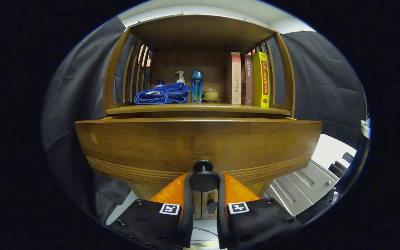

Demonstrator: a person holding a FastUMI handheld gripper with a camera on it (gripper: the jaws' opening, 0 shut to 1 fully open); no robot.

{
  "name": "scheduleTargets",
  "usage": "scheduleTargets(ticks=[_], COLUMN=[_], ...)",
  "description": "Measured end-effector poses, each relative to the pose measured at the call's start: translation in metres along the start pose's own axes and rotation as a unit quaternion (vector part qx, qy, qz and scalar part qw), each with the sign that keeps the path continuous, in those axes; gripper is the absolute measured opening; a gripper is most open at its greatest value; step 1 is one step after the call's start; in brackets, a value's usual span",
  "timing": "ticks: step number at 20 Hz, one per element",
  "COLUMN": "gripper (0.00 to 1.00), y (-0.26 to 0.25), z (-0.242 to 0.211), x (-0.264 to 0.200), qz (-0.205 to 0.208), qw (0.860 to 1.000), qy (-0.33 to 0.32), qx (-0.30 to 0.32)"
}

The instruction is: Pull open the drawer, take out the items inside it, and place them on the countertop above the cabinet.

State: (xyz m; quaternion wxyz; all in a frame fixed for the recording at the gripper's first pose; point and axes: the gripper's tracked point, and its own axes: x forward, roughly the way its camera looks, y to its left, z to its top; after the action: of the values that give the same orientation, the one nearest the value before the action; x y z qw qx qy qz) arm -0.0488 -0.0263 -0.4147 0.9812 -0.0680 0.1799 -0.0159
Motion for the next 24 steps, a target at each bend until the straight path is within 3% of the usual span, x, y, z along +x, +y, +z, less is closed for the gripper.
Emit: scheduleTargets(ticks=[24], gripper=[0.37], y=[-0.008], z=[-0.018], x=[-0.085], qz=[-0.009], qw=[1.000], qy=[0.018], qx=[0.014])
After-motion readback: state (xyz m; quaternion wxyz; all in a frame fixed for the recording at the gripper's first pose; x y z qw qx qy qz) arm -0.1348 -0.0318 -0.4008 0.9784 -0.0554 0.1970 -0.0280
